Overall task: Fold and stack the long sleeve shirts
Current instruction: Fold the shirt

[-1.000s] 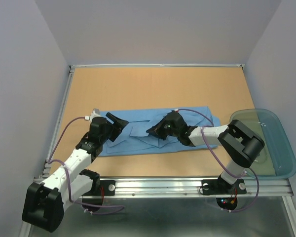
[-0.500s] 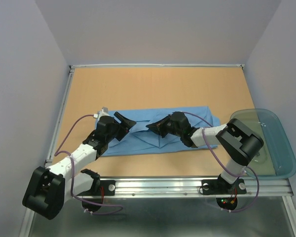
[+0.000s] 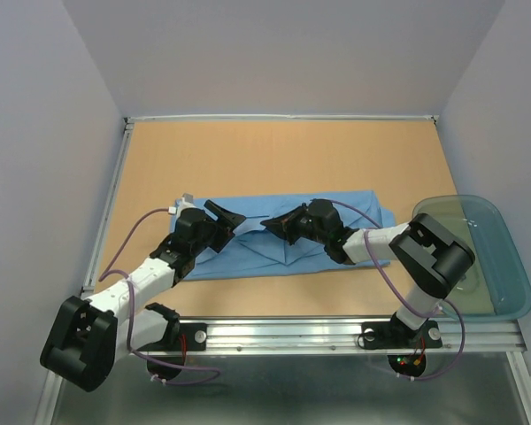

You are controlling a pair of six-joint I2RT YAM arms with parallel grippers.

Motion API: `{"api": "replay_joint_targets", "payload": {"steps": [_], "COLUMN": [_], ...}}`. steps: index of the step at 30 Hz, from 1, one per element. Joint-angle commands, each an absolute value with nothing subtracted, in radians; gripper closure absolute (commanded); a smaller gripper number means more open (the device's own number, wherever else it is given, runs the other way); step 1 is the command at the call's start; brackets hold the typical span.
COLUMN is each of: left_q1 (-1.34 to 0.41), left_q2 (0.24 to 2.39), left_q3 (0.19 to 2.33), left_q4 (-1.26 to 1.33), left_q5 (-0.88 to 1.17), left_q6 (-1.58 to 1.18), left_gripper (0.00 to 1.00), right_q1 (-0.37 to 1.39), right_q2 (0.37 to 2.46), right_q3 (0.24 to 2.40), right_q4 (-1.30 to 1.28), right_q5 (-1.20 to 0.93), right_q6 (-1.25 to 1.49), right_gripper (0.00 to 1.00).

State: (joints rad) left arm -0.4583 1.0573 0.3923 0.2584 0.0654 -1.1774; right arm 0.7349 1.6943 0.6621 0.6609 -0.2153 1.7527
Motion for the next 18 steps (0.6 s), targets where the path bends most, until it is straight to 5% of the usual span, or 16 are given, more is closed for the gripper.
{"api": "replay_joint_targets", "payload": {"steps": [1, 18], "left_q1": [-0.463, -0.477], "left_q2": [0.999, 0.996], "left_q3": [0.371, 0.336], "left_q4": [0.244, 0.235], "left_q5": [0.015, -0.011], "left_q6": [-1.256, -1.393], "left_gripper": [0.21, 0.2], "right_q1": [0.726, 0.723], "right_q2": [1.652, 1.641], "right_q3": [0.68, 0.699], "right_q4": [0.723, 0.735], "right_q5": [-0.207, -0.21], "right_q6": [1.772, 1.746], "right_gripper": [0.99, 0.99]}}
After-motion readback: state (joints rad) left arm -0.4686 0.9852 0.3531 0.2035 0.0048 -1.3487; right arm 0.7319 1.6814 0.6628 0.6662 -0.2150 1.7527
